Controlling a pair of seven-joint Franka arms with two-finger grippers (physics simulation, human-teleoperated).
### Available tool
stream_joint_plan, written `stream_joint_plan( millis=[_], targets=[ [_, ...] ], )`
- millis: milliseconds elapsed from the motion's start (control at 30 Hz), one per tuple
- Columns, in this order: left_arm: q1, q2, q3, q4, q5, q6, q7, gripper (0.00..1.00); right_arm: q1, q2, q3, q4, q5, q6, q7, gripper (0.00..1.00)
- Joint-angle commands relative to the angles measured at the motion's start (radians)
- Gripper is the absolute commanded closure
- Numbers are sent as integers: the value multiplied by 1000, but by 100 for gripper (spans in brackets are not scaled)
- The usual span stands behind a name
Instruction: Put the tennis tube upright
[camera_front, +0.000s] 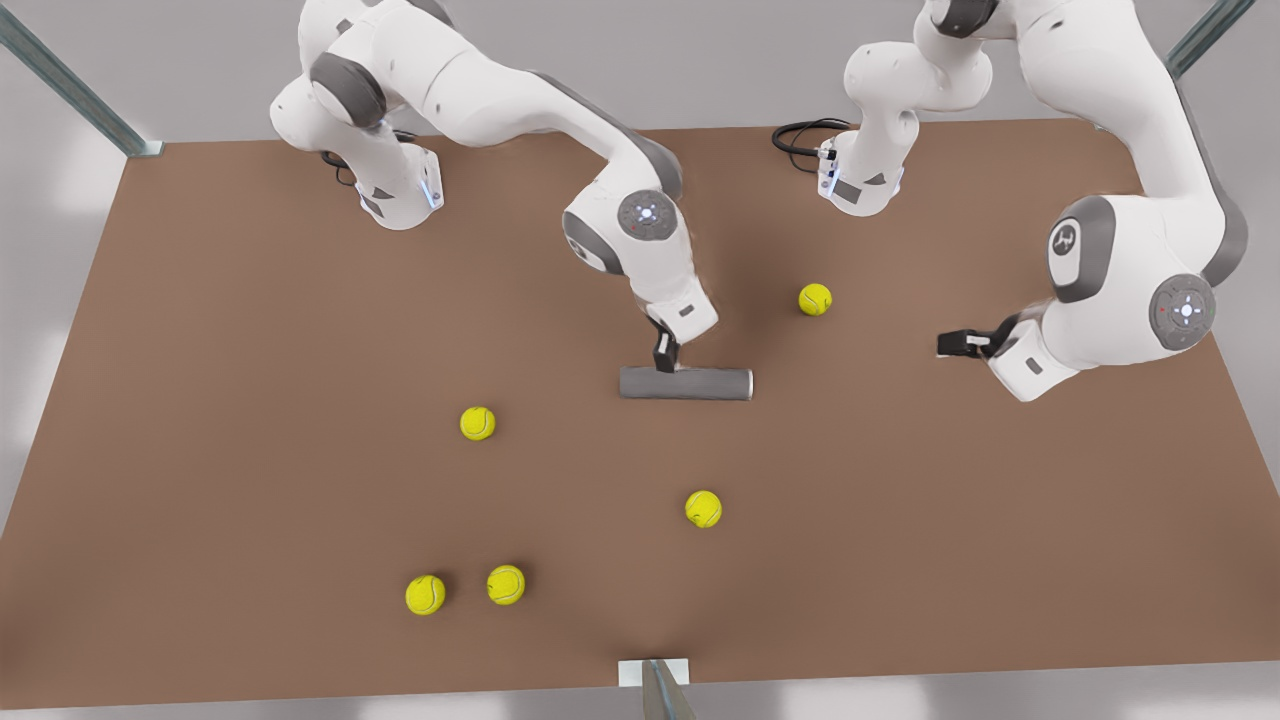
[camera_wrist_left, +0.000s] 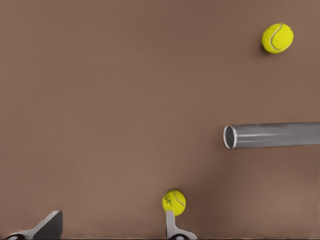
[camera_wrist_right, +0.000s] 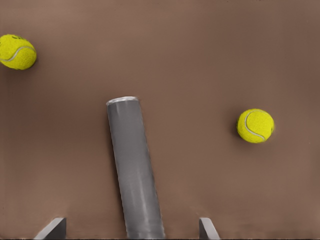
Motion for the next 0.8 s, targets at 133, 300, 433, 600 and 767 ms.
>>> stream_joint_plan(
  millis=[133, 300, 433, 600, 767],
  targets=[
    [77, 134, 15, -259, -534, 97, 915, 0, -555, -252, -1, -8, -153, -618, 316, 0],
    [66, 199, -57, -308, -694, 290, 959, 0, -627, -252, -6, 30, -168, -705, 474, 0],
    [66, 286, -112, -305, -763, 367, 1003, 0, -720, -252, -6, 61, -168, -699, 445, 0],
    [13, 325, -157, -312, -815, 433, 929, 0, -720, -255, 2, 62, -164, -741, 445, 0],
    [-10, 369, -157, -321, -835, 441, 882, 0, -743, -212, -1, 59, -162, -646, 445, 0]
  ],
)
